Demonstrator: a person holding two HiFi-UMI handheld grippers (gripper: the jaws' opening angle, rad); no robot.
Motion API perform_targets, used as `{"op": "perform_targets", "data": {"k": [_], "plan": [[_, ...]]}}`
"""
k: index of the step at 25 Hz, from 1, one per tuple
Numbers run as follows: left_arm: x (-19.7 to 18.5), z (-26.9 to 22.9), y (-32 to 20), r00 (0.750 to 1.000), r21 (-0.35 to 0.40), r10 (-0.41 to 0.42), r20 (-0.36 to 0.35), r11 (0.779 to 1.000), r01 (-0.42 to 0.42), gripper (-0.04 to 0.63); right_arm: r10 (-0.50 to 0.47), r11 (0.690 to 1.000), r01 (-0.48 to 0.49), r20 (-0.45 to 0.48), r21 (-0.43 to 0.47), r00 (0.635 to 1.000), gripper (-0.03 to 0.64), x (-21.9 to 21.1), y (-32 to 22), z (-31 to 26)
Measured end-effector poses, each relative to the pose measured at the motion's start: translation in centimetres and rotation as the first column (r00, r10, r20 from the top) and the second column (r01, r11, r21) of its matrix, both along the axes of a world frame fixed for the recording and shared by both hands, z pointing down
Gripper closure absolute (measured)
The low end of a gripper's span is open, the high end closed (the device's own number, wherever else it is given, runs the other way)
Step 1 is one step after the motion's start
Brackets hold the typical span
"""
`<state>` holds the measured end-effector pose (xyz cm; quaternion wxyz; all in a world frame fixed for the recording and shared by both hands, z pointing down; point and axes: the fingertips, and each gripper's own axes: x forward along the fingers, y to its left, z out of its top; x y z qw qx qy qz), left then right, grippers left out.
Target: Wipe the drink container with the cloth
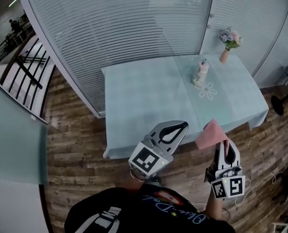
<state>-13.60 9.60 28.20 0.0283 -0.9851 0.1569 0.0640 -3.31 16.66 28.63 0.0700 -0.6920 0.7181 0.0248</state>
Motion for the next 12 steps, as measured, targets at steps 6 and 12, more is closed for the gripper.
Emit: {"op": "perform_targets", "data": {"k": [6, 12], "plan": [[-0.5, 0.1, -2.6, 1.0, -0.003, -0.024, 0.009, 1.0, 0.024, 0.591, -0.022, 1.0, 0.022, -0.014, -0.009, 1.0, 0.604, -0.4, -2.8, -0.1], [-0.3, 0.7, -4.6, 0.997, 0.015, -0.061, 0.048, 0.998, 0.061, 0.591, -0.059, 0.998, 0.059, 0.002, -0.009, 0.998, 0.604, 0.1, -5.4, 0.5]]}}
